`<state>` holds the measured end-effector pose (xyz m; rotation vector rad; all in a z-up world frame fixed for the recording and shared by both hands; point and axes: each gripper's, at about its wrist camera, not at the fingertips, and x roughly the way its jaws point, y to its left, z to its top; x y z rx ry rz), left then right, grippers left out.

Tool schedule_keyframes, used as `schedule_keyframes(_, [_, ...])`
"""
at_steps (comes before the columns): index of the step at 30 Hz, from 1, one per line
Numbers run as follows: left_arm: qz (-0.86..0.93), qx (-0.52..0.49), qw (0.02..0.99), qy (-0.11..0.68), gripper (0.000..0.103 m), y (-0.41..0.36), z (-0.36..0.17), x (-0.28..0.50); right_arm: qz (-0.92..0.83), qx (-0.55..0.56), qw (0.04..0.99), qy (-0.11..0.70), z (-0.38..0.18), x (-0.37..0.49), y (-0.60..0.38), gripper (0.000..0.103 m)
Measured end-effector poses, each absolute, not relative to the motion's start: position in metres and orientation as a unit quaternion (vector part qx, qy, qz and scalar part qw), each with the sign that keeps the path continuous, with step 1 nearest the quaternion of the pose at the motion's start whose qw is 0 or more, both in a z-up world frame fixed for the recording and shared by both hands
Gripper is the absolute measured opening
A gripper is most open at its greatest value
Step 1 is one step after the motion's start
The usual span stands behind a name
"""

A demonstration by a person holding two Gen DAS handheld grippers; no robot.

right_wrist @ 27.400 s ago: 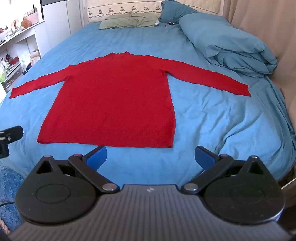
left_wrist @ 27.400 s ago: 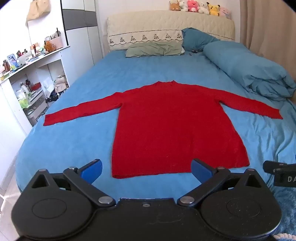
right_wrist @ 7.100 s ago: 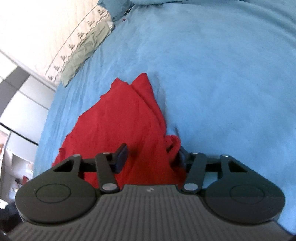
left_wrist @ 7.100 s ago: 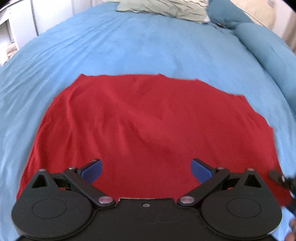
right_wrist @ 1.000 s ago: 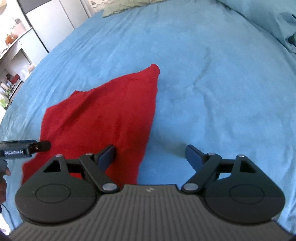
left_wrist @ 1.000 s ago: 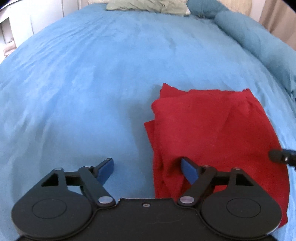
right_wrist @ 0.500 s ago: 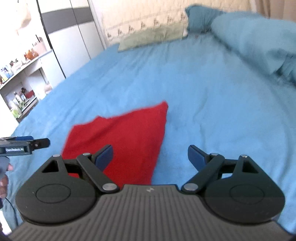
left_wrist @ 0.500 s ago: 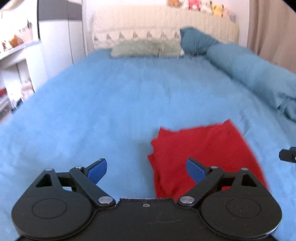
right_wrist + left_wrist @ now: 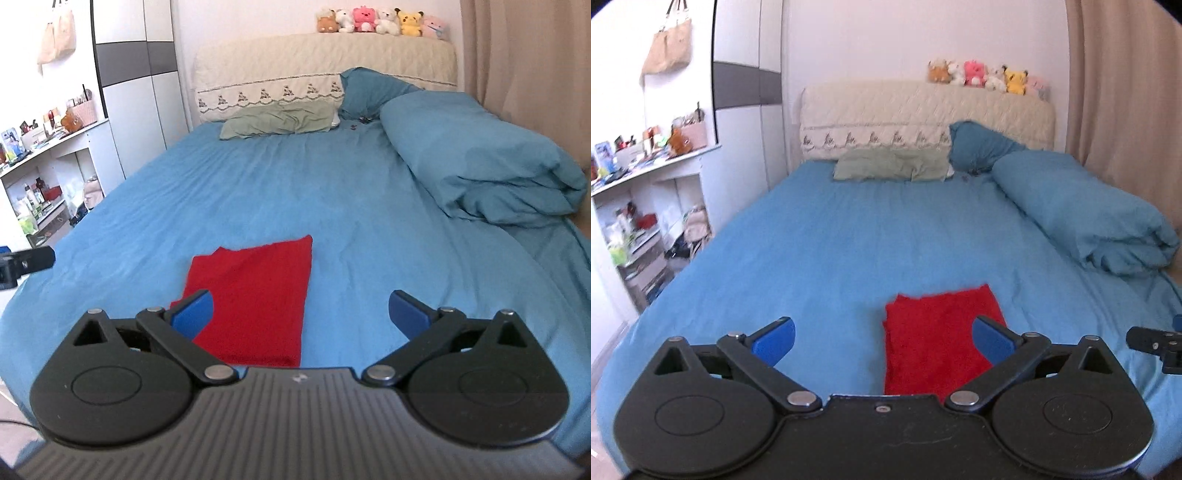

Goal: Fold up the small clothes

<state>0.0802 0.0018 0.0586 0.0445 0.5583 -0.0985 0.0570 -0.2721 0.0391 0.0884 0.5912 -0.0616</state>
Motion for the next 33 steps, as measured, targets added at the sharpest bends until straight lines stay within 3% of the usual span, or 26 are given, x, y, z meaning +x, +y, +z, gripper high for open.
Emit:
schedule_keyframes(12, [-0.022, 0.05, 0.949, 0.309, 0.103, -0.002, 0.041, 0.007, -0.053, 0.016, 0.943, 0.329, 0.042, -0.028, -0.234, 0.103])
schedule_keyframes(33, [-0.034, 0.049, 0.952, 0.299, 0.103, -0.004, 0.036, -0.013, -0.06, 0.02, 0.937, 0.344, 0.033, -0.042, -0.232, 0.103])
